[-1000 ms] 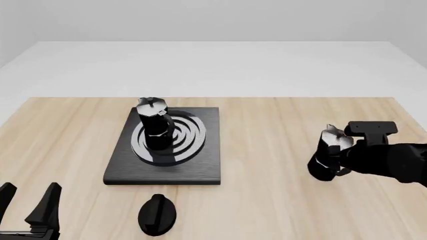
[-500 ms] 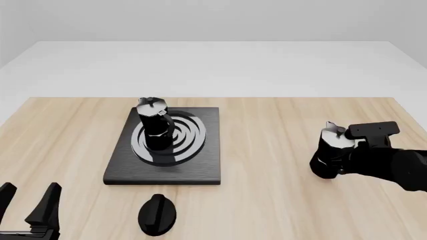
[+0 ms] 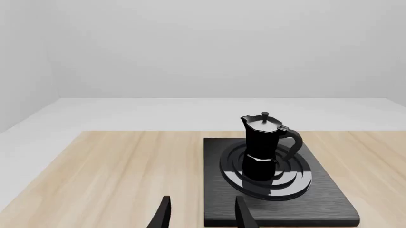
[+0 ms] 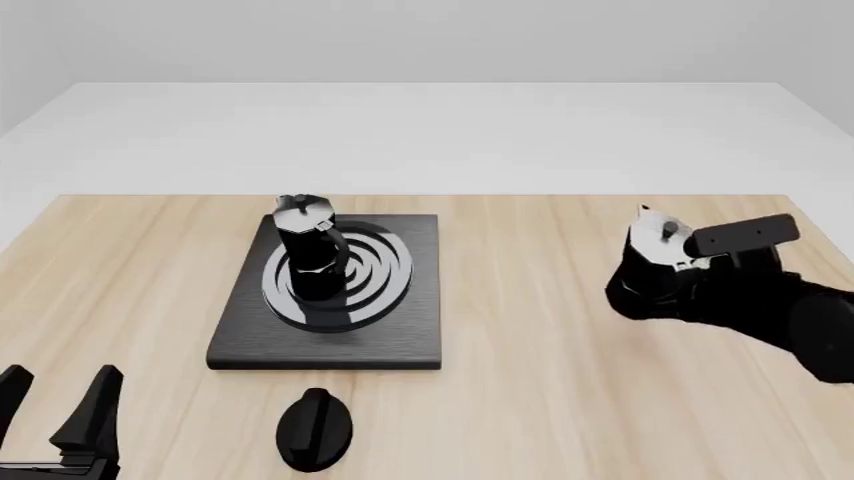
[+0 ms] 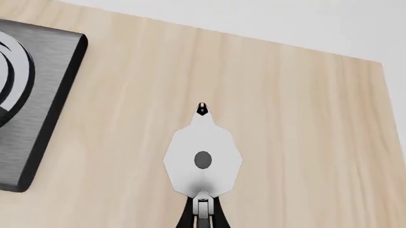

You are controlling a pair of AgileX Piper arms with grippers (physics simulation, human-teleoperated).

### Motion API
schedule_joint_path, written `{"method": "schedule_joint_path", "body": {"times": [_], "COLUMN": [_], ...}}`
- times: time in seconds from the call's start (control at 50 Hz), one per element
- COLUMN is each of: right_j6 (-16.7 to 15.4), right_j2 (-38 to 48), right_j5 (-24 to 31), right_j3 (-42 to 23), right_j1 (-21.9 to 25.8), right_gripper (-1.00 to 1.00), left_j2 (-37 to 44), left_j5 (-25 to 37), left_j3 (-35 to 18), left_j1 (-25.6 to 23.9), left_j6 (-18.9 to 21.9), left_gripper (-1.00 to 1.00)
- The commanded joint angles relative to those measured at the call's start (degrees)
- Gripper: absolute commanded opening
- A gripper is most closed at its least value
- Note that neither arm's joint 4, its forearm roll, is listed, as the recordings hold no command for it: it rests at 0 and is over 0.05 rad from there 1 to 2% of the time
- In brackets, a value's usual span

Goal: Put both moka pots on the stove.

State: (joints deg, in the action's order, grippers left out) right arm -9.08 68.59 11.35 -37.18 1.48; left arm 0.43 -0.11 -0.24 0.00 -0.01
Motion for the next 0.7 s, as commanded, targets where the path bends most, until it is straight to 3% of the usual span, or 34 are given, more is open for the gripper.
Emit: {"method": "schedule_joint_path", "body": {"times": [0.02,0.46,0.7], "right_j6": [1.55,5.12,4.2], "right_j2": [0.77,13.62,15.76], "right_j5": [-0.6,2.87,4.02], "right_j3": [-4.69,-18.62,-22.91], "right_j1": [3.89,13.67,16.77], "right_gripper": [-1.0,-1.0,-1.0], "left_j2": [-0.01,0.0,0.01], "left_j5": [0.0,0.0,0.0], "left_j3": [0.0,0.0,0.0], "left_j1": [0.01,-0.01,0.0], "left_j6": [0.0,-0.02,-0.01], "left_gripper": [1.0,1.0,1.0]}}
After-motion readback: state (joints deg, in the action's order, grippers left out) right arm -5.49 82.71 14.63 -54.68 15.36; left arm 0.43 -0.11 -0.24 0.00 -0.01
